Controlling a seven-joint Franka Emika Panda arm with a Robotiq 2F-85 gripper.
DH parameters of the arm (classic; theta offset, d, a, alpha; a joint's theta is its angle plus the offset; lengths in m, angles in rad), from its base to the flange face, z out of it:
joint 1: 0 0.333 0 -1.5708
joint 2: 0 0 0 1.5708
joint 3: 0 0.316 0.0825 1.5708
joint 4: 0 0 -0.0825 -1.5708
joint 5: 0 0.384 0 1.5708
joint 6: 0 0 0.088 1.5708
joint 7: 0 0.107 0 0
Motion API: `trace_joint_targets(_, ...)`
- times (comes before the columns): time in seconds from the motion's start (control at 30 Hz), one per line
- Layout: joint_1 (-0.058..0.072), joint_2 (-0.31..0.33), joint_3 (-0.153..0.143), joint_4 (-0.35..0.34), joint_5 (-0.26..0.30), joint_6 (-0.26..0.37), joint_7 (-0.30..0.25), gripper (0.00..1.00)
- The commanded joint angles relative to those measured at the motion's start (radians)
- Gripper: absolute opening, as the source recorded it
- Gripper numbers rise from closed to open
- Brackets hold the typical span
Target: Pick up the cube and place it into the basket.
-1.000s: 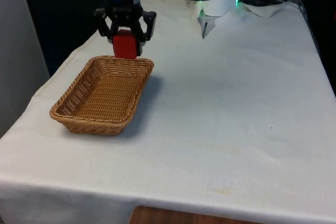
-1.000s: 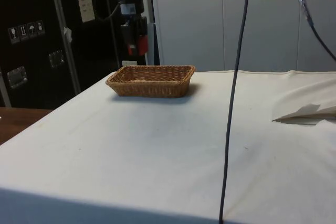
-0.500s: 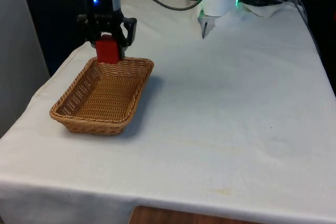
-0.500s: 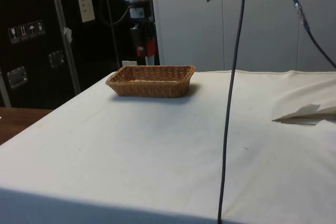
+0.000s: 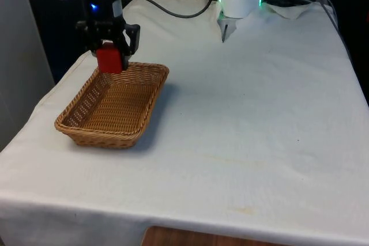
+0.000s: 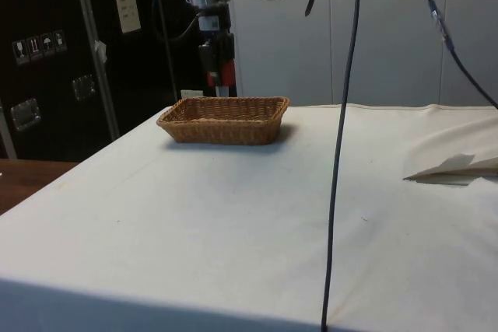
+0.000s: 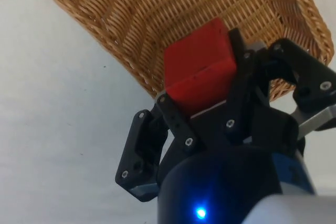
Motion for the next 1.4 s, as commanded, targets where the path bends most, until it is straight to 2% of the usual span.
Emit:
trace_joint_targets(0.0,-0.003,0.003,0.004,0.001,0.005,-0.001,-0.002,0.02)
trace_joint_targets(0.07,-0.005,0.006,0.006,0.002,0.011,0.000,-0.003,0.02)
trace_joint_targets(0.1,0.000,0.006,0.000,-0.001,0.009,0.000,0.000,0.02)
trace_joint_targets(0.13,-0.007,0.011,0.007,0.003,0.019,-0.001,-0.006,0.02)
trace_joint_targets(0.33,-0.012,0.032,0.007,0.009,0.047,-0.004,-0.017,0.02)
trace_joint_targets(0.37,-0.003,0.028,-0.001,0.002,0.042,0.001,-0.012,0.02)
trace_joint_targets(0.4,-0.013,0.037,0.007,0.011,0.053,-0.004,-0.019,0.02)
trace_joint_targets(0.6,-0.017,0.069,0.000,0.023,0.098,-0.005,-0.040,0.02)
trace_joint_targets(0.63,-0.017,0.074,-0.001,0.025,0.104,-0.005,-0.044,0.02)
trace_joint_targets(0.67,-0.007,0.068,-0.008,0.016,0.097,0.001,-0.038,0.02)
trace_joint_targets(0.7,-0.017,0.079,-0.002,0.027,0.111,-0.005,-0.046,0.02)
trace_joint_targets(0.9,-0.019,0.104,-0.003,0.032,0.143,-0.001,-0.058,0.02)
trace_joint_targets(0.93,-0.010,0.098,-0.011,0.024,0.137,0.001,-0.053,0.02)
trace_joint_targets(0.97,-0.019,0.107,-0.003,0.032,0.147,-0.001,-0.059,0.02)
trace_joint_targets(1.2,-0.023,0.142,-0.004,0.042,0.189,0.000,-0.077,0.02)
trace_joint_targets(1.23,-0.023,0.147,-0.004,0.044,0.194,0.001,-0.079,0.02)
trace_joint_targets(1.27,-0.015,0.142,-0.011,0.036,0.190,0.003,-0.076,0.02)
trace_joint_targets(1.3,-0.024,0.152,-0.004,0.046,0.198,0.001,-0.081,0.02)
trace_joint_targets(1.37,-0.025,0.167,-0.005,0.053,0.209,0.001,-0.083,0.02)
